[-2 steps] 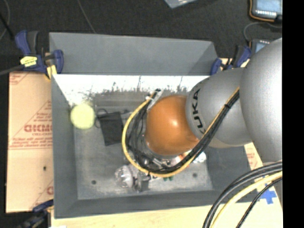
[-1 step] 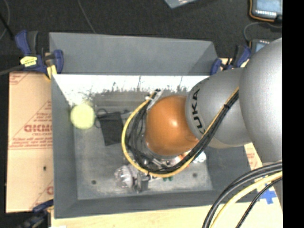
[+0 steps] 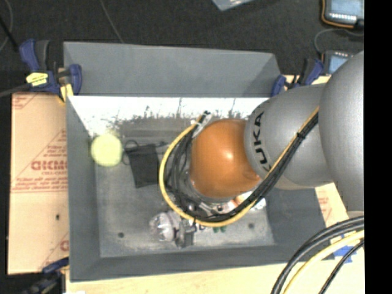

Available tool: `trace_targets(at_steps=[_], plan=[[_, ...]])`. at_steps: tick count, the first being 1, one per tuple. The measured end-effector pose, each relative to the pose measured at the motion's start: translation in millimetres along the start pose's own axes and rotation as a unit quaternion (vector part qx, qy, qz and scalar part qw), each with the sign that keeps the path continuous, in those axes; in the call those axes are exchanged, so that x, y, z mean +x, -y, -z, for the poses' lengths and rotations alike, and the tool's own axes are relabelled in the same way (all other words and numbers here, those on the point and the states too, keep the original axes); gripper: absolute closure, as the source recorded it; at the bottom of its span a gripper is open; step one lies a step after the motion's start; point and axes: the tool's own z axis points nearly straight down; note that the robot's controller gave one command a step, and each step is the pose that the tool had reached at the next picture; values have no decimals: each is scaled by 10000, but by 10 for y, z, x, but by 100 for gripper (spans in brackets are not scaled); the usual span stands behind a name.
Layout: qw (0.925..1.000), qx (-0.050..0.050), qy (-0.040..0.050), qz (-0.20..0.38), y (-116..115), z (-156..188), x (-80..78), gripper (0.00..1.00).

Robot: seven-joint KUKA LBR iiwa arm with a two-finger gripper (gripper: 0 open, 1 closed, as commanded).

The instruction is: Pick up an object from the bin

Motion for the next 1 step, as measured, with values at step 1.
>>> trace_targets(at_steps=[1], plan=[[10000, 3, 35, 93, 138, 603, -52, 100]])
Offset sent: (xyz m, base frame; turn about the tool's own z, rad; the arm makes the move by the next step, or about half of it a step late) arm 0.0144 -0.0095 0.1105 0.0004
